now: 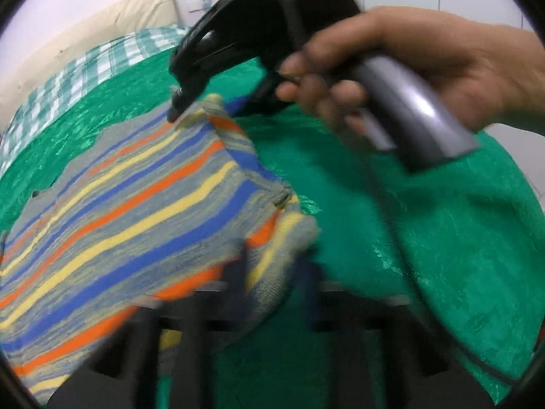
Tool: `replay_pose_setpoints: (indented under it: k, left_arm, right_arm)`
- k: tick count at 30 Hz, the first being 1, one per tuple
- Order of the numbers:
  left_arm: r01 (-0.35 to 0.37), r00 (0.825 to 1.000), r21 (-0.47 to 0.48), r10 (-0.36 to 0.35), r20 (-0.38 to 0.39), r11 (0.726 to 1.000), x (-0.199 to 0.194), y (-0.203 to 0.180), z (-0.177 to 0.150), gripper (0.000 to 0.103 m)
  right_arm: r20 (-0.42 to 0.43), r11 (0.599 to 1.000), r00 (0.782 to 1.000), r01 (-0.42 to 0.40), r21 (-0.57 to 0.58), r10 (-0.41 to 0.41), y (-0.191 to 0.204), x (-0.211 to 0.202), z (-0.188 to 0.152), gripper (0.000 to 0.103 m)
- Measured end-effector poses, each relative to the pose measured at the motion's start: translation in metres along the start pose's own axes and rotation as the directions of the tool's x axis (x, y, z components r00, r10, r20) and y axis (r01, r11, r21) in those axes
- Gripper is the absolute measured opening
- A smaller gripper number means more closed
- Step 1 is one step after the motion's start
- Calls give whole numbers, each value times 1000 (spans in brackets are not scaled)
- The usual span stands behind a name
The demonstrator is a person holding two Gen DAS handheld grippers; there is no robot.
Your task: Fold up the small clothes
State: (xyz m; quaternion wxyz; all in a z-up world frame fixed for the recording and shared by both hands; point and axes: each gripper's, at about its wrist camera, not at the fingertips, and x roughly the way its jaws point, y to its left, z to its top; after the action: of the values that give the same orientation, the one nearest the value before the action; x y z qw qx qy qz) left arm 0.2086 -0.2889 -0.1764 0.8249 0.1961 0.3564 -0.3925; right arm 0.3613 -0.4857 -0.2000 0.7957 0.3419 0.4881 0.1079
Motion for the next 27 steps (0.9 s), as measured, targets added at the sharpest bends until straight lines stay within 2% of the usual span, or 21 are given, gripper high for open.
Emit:
replay_pose_setpoints:
  k: [1, 2, 4, 7, 10, 11, 12, 14, 16, 19, 21, 23, 24, 25, 26, 27]
  left_arm:
    - [21, 1000, -25, -21, 18, 999, -4, 6, 0, 6]
    - [47, 998, -72, -44, 46, 996, -15, 16, -2, 6]
    - [59, 994, -132, -47, 94, 989, -33, 32, -7, 5]
    - [90, 984, -277, -42, 174, 957, -78, 70, -23, 5]
    - [108, 975, -435, -10, 220, 894, -119, 117, -50, 5]
    - [97, 975, -494, 17, 222, 864, -132, 138, -65, 5]
    - [92, 976, -534, 31, 216, 840, -139, 152, -75, 5]
    - [78, 978, -636, 66, 200, 768, -155, 187, -105, 5]
    - [40, 979, -690, 110, 172, 722, -164, 213, -127, 5]
    - [6, 981, -741, 141, 135, 672, -170, 236, -153, 5]
    - [-17, 984, -759, 146, 103, 651, -169, 244, -168, 5]
    - [-63, 993, -769, 114, 13, 636, -155, 249, -177, 10]
    - [-86, 994, -777, 111, -21, 624, -153, 253, -185, 21]
    - [-93, 994, -787, 105, -36, 610, -154, 256, -191, 32]
    - [-85, 994, -798, 100, -32, 597, -160, 258, -198, 40]
    - [-71, 995, -805, 103, -13, 588, -169, 259, -202, 53]
  right_arm:
    - [-7, 999, 999, 44, -16, -44, 6, 6, 5, 12]
    - [-10, 998, 998, 57, -31, -57, 12, 7, 7, 12]
    - [3, 994, 998, 65, -89, -65, 32, 1, 10, 12]
    - [24, 990, 1000, 22, -138, -19, 72, -12, 13, 12]
    - [2, 977, 1000, -28, -211, 29, 130, 2, 11, 12]
    - [-9, 973, 999, -45, -226, 44, 148, 11, 9, 12]
    - [-20, 968, 998, -56, -245, 53, 165, 21, 7, 12]
    - [-47, 952, 997, -71, -298, 60, 205, 52, 1, 12]
    - [-84, 938, 995, -85, -336, 60, 240, 87, -7, 12]
    - [-122, 920, 992, -85, -383, 41, 278, 135, -21, 12]
    - [-129, 908, 991, -74, -413, 22, 297, 163, -29, 12]
    - [-134, 893, 991, -51, -446, -10, 305, 190, -38, 16]
    - [-138, 897, 990, -45, -439, -17, 304, 199, -41, 22]
    - [-141, 910, 990, -45, -412, -15, 300, 205, -45, 36]
    - [-132, 925, 991, -66, -375, 17, 294, 203, -47, 42]
    - [-119, 932, 991, -95, -351, 56, 290, 198, -49, 44]
